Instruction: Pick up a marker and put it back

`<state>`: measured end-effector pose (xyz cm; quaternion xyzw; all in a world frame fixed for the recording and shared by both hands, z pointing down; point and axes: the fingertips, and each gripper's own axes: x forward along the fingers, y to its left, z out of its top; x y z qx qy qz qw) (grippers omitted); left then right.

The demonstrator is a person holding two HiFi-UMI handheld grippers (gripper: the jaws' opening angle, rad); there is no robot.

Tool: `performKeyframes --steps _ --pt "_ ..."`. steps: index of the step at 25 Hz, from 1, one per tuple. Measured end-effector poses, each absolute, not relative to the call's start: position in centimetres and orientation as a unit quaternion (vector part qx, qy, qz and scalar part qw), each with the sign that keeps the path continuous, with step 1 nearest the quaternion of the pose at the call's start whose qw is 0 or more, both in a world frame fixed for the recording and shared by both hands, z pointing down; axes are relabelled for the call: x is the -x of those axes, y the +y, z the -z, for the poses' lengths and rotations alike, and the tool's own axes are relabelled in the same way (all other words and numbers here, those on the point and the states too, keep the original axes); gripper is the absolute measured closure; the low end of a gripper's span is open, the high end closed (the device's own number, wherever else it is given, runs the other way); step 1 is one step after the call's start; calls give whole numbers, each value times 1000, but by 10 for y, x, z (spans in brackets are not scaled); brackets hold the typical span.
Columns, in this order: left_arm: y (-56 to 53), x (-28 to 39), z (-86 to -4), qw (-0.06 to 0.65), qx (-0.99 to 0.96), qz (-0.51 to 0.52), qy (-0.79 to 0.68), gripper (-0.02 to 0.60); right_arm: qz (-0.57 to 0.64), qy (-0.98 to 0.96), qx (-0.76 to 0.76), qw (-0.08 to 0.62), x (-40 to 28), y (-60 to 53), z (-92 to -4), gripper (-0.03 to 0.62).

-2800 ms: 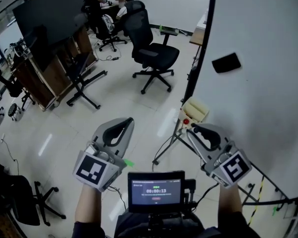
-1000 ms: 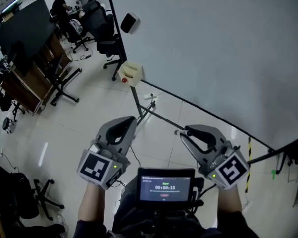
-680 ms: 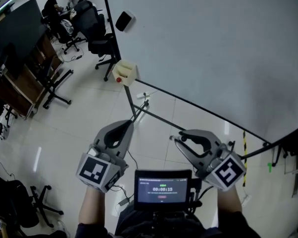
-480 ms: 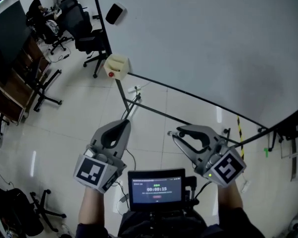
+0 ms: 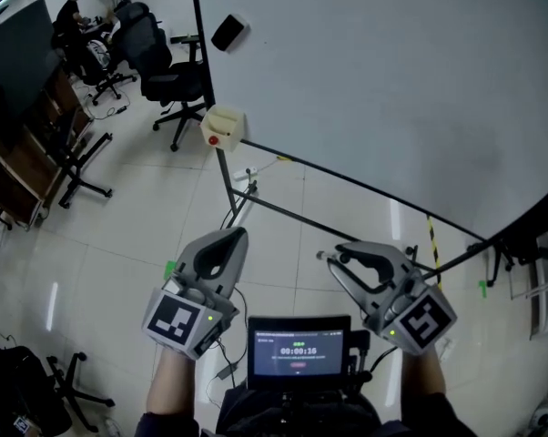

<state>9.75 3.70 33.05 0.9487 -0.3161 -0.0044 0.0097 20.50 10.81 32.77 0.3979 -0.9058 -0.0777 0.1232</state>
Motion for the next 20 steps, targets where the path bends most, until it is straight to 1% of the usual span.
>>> performKeyframes --steps 3,7,13,17,20 --pt "51 -103 -316 -8 -947 16 -322 581 88 -909 -394 107 -215 120 -321 500" --pt "81 -122 -309 -27 -942 8 -334 581 93 -912 -386 103 -240 148 -321 500" --pt "138 -187 -298 -39 -939 3 -342 581 100 -917 -376 90 -306 200 -317 500" --pt "177 -224 -300 -16 -935 21 -353 581 84 -926 -360 83 -350 237 -320 500" --pt "197 -238 -314 0 -925 11 -380 581 70 -932 -349 72 -375 253 -324 500"
